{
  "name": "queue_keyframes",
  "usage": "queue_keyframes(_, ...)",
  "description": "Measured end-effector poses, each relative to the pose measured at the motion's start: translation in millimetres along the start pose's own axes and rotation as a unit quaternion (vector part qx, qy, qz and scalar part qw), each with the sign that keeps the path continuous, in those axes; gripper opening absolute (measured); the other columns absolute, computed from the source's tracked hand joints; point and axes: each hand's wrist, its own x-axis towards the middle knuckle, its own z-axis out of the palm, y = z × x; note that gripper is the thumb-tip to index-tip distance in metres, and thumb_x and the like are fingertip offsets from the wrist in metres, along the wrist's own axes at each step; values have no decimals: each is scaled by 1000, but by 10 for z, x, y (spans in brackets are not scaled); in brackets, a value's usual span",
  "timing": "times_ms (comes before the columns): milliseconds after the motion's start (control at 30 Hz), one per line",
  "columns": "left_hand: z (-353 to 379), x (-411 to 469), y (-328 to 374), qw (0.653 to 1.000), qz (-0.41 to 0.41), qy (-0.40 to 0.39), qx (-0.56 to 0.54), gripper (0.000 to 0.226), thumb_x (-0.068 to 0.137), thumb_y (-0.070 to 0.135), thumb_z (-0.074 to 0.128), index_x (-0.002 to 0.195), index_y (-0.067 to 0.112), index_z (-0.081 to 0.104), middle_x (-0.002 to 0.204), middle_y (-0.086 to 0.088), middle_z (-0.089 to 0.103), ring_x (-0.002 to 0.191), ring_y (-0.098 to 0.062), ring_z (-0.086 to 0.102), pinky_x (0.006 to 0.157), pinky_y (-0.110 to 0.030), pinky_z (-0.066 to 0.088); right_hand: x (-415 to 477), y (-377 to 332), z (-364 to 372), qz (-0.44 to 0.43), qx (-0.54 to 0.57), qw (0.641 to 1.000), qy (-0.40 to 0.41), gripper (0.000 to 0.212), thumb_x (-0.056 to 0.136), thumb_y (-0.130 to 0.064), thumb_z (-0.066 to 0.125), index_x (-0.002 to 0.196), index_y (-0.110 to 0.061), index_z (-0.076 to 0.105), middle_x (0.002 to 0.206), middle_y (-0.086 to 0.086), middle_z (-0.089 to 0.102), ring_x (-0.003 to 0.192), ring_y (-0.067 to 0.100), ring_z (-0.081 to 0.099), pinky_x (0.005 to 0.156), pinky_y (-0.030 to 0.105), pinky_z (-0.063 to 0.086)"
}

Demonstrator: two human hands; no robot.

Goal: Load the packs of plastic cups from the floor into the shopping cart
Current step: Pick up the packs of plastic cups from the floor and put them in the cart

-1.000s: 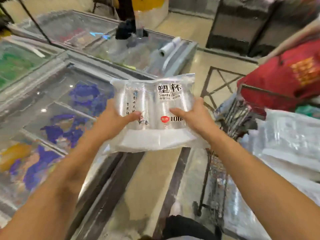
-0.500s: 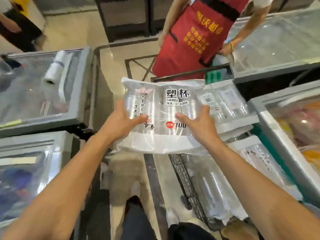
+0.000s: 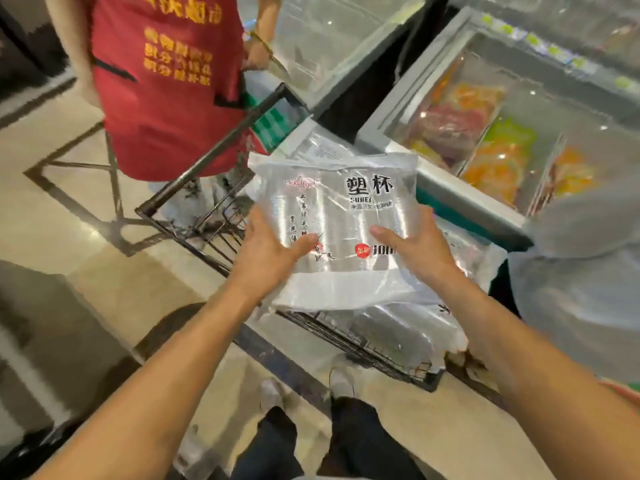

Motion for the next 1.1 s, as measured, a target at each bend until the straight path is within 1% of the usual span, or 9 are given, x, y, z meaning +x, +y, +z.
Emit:
queue_keyframes(100, 580, -86, 222, 998, -27, 25, -41, 123, 89, 66, 76, 170, 19, -4, 177, -15, 19, 161, -35, 26, 129, -56, 28, 379, 229, -468, -30, -58, 997, -41, 84, 86, -62, 80, 155, -41, 39, 138, -17, 50, 131, 11, 45, 98, 28, 34)
queue_keyframes(200, 1132, -300, 463, 988, -98, 38, -112, 124, 93, 62, 73, 169, 18, -14, 179, -15, 6, 164, -36, 16, 132, -55, 21, 681, 478, -852, -34, -93, 991, -85, 111, 66, -85, 81, 159, -45, 36, 142, -20, 49, 132, 3, 48, 108, 36, 40)
queue_keyframes(333, 1836, -613, 754, 960, -172, 46, -216, 118, 97, 52, 71, 167, 23, -20, 178, -15, 2, 162, -37, 19, 129, -48, 19, 940, 704, -1255, -51, -133, 981, -133, 123, 55, -90, 80, 156, -32, 41, 154, -14, 46, 142, 9, 43, 118, 37, 34)
queue_keyframes(433, 2334, -767, 904, 942, -211, 95, -244, 111, 95, 54, 73, 162, 37, -14, 173, -17, 15, 159, -39, 26, 132, -54, 21, 1116, 827, -1450, -66, -196, 965, -162, 112, 72, -81, 79, 161, -29, 34, 164, -3, 41, 148, 19, 40, 117, 34, 30)
queue_keyframes(567, 2755, -819, 1099, 908, -241, 139, -314, 101, 99, 36, 76, 162, 38, -4, 174, -10, 14, 158, -26, 21, 125, -33, 14, 1321, 983, -1520, -95, -259, 947, -165, 96, 88, -62, 69, 165, -21, 30, 167, 7, 40, 149, 26, 41, 108, 25, 26)
queue_keyframes(633, 2909, -778, 1115, 897, -254, 157, -325, 102, 98, 33, 77, 163, 36, -1, 173, -10, 17, 156, -26, 23, 123, -33, 18, 1385, 1040, -1486, -120, -281, 936, -174, 93, 93, -59, 69, 167, -22, 26, 167, 8, 40, 149, 30, 43, 107, 27, 29)
queue_keyframes(867, 3308, -594, 844, 898, -287, 187, -275, 97, 87, 44, 85, 147, 37, 8, 162, -18, 29, 148, -43, 41, 123, -61, 40, 1567, 1340, -1379, -181, -315, 912, -190, 91, 94, -71, 61, 163, -20, 31, 164, 12, 44, 143, 34, 48, 113, 40, 36)
queue_keyframes(1000, 3454, -598, 851, 895, -298, 185, -274, 88, 88, 45, 85, 134, 36, 10, 159, -18, 31, 141, -35, 45, 124, -54, 39, 1682, 1463, -1424, -200, -336, 903, -180, 104, 84, -95, 46, 162, -29, 27, 162, 8, 47, 138, 34, 54, 114, 49, 43)
queue_keyframes(1100, 3541, -569, 936, 895, -308, 179, -270, 99, 89, 45, 84, 142, 38, 1, 169, -23, 22, 142, -41, 47, 122, -47, 39, 1749, 1473, -1433, -208, -351, 897, -170, 108, 81, -101, 38, 160, -28, 29, 156, 9, 53, 130, 35, 59, 109, 51, 48)
